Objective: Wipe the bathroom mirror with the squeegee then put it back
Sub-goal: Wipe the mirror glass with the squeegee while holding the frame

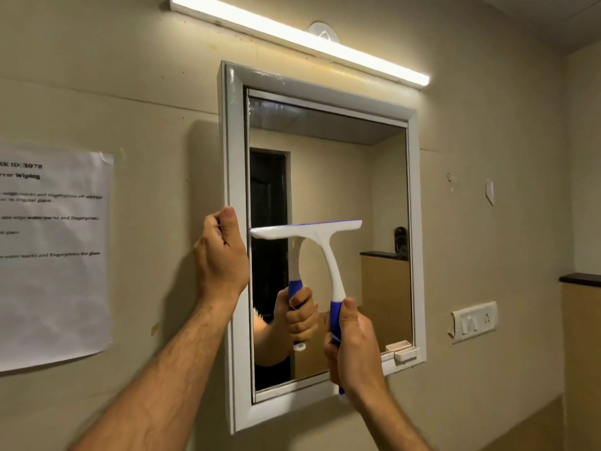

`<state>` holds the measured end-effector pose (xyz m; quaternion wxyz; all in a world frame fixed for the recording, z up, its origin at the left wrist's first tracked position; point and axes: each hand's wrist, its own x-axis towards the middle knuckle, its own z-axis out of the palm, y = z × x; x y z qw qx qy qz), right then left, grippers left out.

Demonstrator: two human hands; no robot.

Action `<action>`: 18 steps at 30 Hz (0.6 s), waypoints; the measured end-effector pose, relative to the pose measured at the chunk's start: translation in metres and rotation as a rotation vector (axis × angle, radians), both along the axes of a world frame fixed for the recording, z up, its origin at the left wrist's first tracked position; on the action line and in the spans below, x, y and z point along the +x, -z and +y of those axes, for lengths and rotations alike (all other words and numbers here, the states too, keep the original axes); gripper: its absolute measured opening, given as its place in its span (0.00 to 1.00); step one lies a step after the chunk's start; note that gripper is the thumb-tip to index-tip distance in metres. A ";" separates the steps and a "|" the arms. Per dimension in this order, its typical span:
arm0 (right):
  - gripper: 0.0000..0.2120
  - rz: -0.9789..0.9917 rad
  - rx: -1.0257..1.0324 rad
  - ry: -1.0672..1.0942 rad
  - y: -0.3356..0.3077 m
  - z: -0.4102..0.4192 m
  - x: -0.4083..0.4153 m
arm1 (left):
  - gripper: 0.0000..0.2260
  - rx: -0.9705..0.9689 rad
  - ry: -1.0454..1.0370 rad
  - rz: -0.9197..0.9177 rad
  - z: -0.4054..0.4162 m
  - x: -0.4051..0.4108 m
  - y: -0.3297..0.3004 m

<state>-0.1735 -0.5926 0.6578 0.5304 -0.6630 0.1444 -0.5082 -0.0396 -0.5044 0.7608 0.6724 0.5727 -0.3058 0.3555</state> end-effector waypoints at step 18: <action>0.37 0.047 0.380 -0.034 0.116 0.022 -0.034 | 0.15 0.022 0.010 0.042 0.002 -0.006 0.003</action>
